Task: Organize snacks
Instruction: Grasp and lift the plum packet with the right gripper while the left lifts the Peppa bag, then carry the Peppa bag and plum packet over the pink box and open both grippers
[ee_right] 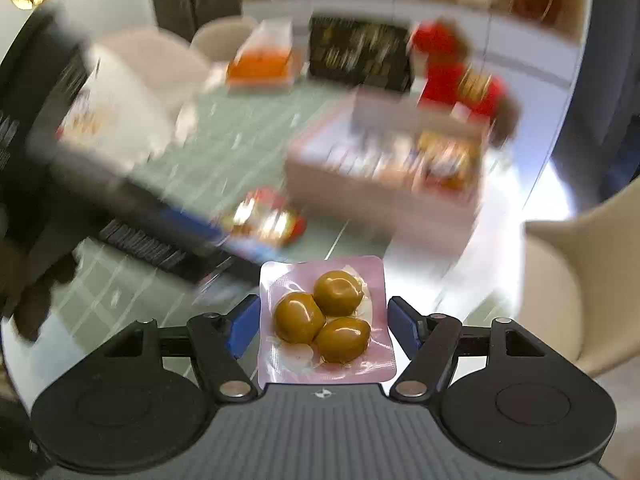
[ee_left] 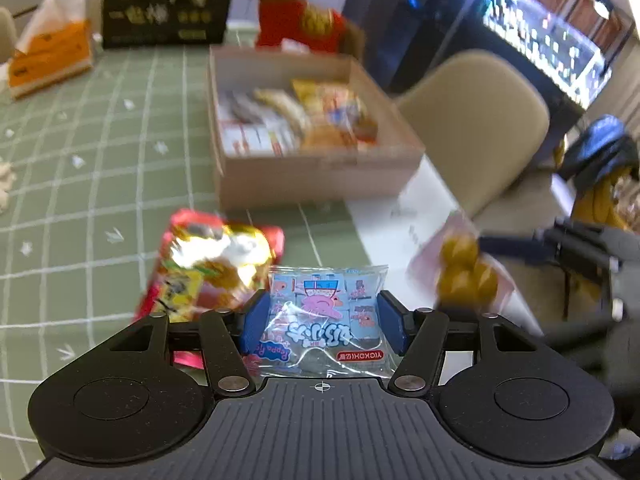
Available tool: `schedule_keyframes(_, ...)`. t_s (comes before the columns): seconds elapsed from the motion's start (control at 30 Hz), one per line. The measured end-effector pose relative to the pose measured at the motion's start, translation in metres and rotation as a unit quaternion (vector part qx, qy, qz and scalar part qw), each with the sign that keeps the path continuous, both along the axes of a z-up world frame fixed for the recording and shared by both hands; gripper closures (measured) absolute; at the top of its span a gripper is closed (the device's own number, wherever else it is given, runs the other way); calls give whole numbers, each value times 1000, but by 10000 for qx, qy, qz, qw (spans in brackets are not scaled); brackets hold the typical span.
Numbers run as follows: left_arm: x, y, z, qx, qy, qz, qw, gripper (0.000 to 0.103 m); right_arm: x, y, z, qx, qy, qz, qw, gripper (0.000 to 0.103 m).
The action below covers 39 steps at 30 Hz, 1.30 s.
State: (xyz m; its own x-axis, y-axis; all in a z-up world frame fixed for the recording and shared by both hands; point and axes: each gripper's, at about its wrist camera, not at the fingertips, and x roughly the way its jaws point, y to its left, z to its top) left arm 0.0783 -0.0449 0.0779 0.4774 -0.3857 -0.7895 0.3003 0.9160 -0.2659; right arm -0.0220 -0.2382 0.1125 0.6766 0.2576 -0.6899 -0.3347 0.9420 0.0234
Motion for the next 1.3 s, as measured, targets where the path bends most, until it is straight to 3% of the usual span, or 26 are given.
schedule_keyframes(0.13,6,22,43,-485,-581,271,9968,39,24,-21,45,58,-891,-260,9957,33)
schedule_keyframes(0.27,32,33,88,-883,-1290,496,9865,39,61,-44,76,525,-1064,-761,9900,33)
schedule_keyframes(0.33,49,30,100,-914,-1501,567,9828,38,69,-51,85,782,-1141,-902,9863,33)
schedule_keyframes(0.43,80,15,105,-893,-1644,582,9806,38,71,-52,89,728,-1341,-1011,9831,32)
schedule_keyframes(0.57,130,1,89,-1109,-1099,702,9852,39,73,-46,83,579,-1261,-928,9860,32)
schedule_keyframes(0.7,141,1,72,-1153,-1121,765,9840,40,80,-52,77,493,-1168,-1054,9863,32)
schedule_keyframes(0.87,110,32,52,-1248,-904,994,9830,40,100,-61,64,614,-845,-1263,9865,32)
schedule_keyframes(1.03,73,72,14,-1321,-361,1772,9746,40,155,-39,67,721,-754,-941,9901,31)
schedule_keyframes(1.13,58,88,-3,-1108,-116,2058,9722,40,188,-22,72,520,-711,-871,9923,30)
schedule_keyframes(1.3,35,106,-23,-920,168,2233,9702,40,181,-19,65,665,-568,-881,9923,23)
